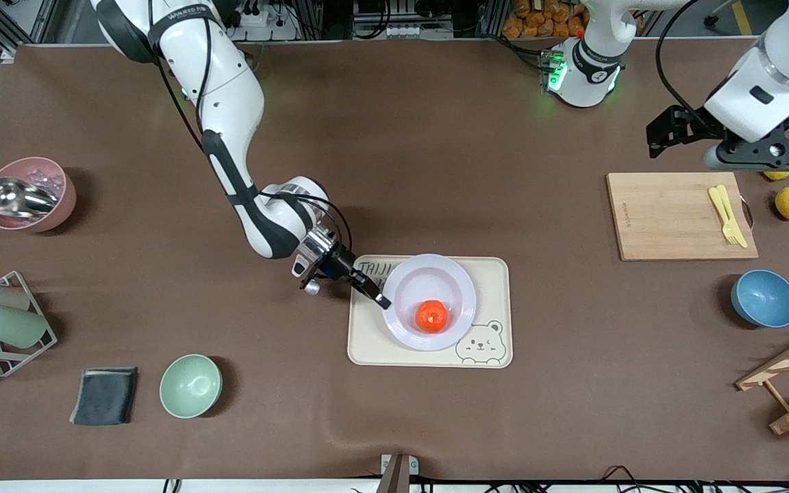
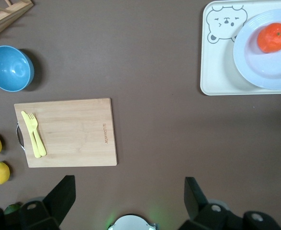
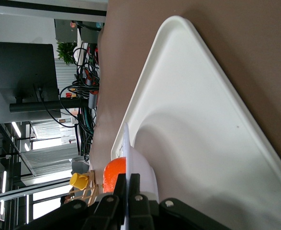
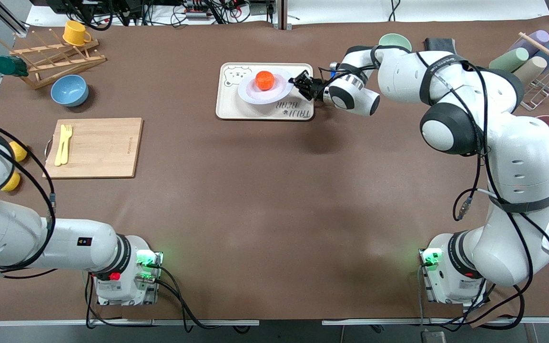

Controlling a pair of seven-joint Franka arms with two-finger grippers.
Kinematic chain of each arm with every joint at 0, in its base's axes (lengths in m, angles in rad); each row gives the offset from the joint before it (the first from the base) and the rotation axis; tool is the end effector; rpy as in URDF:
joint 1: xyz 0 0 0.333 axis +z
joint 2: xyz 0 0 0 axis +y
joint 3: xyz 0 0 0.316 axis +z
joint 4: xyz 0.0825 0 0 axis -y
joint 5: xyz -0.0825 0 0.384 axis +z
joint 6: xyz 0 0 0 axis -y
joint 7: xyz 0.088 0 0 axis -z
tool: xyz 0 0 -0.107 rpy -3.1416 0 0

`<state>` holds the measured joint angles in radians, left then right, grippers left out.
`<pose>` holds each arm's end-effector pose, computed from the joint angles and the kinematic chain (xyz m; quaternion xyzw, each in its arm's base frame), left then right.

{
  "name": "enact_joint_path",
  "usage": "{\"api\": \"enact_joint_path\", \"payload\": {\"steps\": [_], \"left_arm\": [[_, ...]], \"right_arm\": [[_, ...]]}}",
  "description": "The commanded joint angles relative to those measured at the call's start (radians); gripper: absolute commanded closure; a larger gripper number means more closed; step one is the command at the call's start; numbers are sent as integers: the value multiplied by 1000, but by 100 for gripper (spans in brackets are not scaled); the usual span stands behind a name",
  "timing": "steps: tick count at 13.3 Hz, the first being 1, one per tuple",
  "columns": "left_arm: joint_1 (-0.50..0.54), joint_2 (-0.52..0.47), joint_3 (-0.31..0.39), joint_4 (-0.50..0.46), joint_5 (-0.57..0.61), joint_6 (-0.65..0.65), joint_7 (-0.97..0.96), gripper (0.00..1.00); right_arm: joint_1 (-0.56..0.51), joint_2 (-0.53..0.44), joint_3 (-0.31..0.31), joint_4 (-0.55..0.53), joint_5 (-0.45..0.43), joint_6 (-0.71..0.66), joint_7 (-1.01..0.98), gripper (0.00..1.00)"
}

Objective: Place orange and plate with both arms
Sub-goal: 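Adjust the plate on the tray and open the right gripper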

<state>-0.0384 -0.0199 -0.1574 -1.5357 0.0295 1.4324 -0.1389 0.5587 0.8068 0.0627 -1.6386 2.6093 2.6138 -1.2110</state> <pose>0.5242 -0.1014 0.6400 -0.9986 0.0269 0.0385 0.0230 0.5518 0.3766 0.1335 -0.7756 0.2904 -0.1722 0.5334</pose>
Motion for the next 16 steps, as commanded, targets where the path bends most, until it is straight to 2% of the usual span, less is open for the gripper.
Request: {"api": "enact_joint_path", "payload": {"steps": [1,2,7,8,10,11,14,16], "left_arm": [[8,-8,-4,3,-10,-1,-10,0],[8,-11,-4,5,-10,-1,-10,0],[14,-5,-4,-1,-8,-1,-10,0],[14,-3,-4,-1,-8,-1,-10,0],[14,-3,-4,0,-8,-1,-10,0],[12,-3,-4,0,-8,-1,-10,0],[12,-5,-4,3,-8,-1,-10,0],[14,-3,-4,2,-8,-1,-10,0]], "right_arm": [[-22,25,9,39,126,9,-70,40],[-23,25,9,39,124,11,-67,35],[-26,22,9,76,98,140,-61,35],[-34,22,11,74,57,149,-61,38],[-65,18,46,95,-33,256,-11,41],[-91,17,87,121,-107,300,64,42],[-204,12,208,118,-364,308,291,43],[-217,12,218,117,-539,308,458,43]]}}
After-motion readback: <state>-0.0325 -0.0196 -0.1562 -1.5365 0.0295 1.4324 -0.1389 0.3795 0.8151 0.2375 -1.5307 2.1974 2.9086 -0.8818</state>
